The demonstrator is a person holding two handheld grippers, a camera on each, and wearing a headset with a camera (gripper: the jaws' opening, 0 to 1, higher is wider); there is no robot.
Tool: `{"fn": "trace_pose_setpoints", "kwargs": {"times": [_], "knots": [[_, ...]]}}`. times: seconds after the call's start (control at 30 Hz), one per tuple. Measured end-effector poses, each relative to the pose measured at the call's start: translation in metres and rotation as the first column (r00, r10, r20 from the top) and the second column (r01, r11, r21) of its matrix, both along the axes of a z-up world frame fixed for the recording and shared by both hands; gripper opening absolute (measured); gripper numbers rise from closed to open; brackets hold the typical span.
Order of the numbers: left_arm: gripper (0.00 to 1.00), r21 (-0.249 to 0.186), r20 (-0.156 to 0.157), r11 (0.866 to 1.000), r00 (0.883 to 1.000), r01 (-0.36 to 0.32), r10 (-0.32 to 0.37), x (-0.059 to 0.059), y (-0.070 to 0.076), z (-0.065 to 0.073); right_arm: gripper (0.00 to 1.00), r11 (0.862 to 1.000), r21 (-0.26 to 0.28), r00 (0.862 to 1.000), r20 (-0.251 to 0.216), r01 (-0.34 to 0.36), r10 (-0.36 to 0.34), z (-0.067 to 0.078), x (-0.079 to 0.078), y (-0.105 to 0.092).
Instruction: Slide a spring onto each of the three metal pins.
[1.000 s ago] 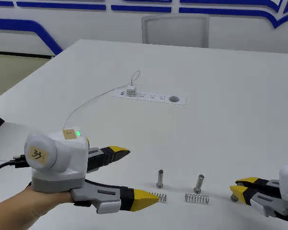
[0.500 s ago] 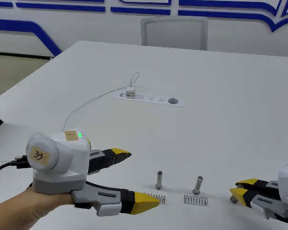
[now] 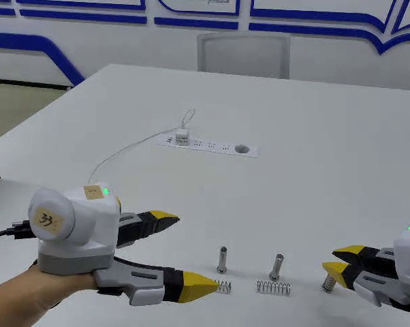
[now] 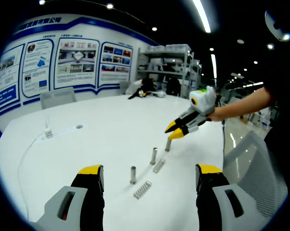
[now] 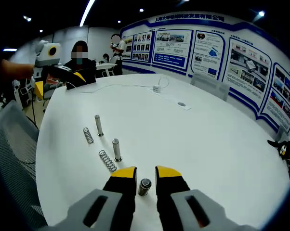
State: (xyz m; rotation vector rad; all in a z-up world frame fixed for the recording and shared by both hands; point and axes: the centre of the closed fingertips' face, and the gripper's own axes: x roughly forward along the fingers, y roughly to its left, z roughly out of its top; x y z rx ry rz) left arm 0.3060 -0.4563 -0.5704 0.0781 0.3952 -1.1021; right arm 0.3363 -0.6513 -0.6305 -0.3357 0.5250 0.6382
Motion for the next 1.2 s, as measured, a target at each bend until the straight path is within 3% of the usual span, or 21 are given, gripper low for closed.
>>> {"fn": "trace_pose_setpoints", "kwargs": {"times": [0.2, 0.4, 0.73, 1.03, 1.2], "knots": [[0.8, -0.029, 0.002, 1.0, 1.0, -0.008, 0.008, 0.0, -0.001, 0.007, 0.16, 1.0, 0.028, 1.0, 0.027, -0.001, 0.001, 0.017, -0.001, 0.006], [0.81, -0.029, 0.005, 1.0, 1.0, -0.009, 0.009, 0.001, -0.002, 0.008, 0.16, 0.999, 0.01, 0.998, 0.036, -0.044, 0.043, 0.017, -0.007, 0.02], [0.84, 0.003, 0.002, 1.0, 1.0, -0.005, 0.005, -0.001, 0.001, 0.003, 0.16, 0.991, -0.033, 0.991, -0.009, -0.133, 0.133, -0.007, -0.024, 0.046], [0.83, -0.011, -0.023, 1.0, 1.0, -0.022, 0.022, 0.001, 0.001, -0.004, 0.16, 0.964, -0.123, 0.97, -0.089, -0.235, 0.226, -0.04, -0.029, 0.062], [0.83, -0.017, -0.03, 0.999, 0.999, -0.032, 0.031, 0.003, 0.004, -0.007, 0.16, 0.952, -0.148, 0.961, -0.113, -0.267, 0.252, -0.049, -0.024, 0.069]]}}
